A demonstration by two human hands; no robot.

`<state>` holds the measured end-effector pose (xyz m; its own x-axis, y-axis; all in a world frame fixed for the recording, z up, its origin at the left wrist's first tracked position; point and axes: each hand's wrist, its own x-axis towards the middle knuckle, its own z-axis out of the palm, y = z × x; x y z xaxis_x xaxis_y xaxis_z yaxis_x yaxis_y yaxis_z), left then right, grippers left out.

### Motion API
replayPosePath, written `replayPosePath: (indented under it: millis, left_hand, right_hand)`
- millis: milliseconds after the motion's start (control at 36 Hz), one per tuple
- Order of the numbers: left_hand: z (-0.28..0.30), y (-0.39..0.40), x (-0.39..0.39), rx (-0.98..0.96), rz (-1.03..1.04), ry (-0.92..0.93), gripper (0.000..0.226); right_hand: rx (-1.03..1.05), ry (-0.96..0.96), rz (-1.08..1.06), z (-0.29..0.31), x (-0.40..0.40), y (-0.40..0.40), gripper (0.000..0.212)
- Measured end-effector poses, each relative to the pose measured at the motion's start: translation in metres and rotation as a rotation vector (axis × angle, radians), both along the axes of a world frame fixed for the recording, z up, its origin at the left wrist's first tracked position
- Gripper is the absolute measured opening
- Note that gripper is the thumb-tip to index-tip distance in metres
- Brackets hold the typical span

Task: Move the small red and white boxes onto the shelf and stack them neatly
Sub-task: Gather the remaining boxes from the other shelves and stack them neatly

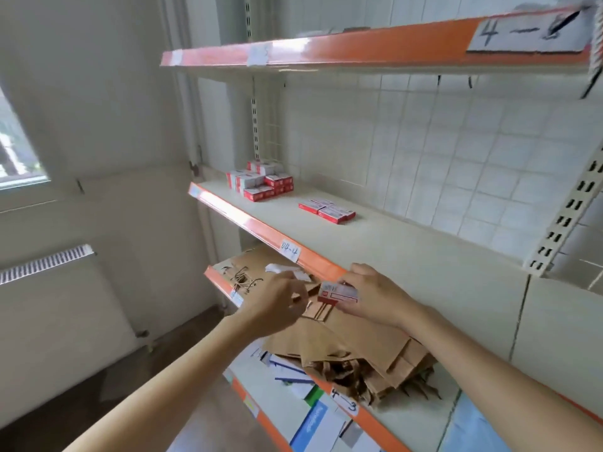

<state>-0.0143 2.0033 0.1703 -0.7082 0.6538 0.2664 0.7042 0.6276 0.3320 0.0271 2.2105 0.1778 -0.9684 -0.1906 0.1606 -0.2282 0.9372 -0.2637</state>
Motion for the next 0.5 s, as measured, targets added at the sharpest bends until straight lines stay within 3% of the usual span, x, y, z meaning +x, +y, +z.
replayPosePath:
  millis: [333,500]
  left_hand:
    - [-0.003,-0.005,-0.082,-0.028,0.055,0.072,0.017]
    - [0.015,0.021,-0.143,-0.036,-0.014,0.109,0.018]
  right_hand:
    - [-0.092,0.045,-0.054,0.005,-0.111,0.012,0.039]
    - [-0.102,0.059,-0.229,-0.003,-0.16,0.049,0.044]
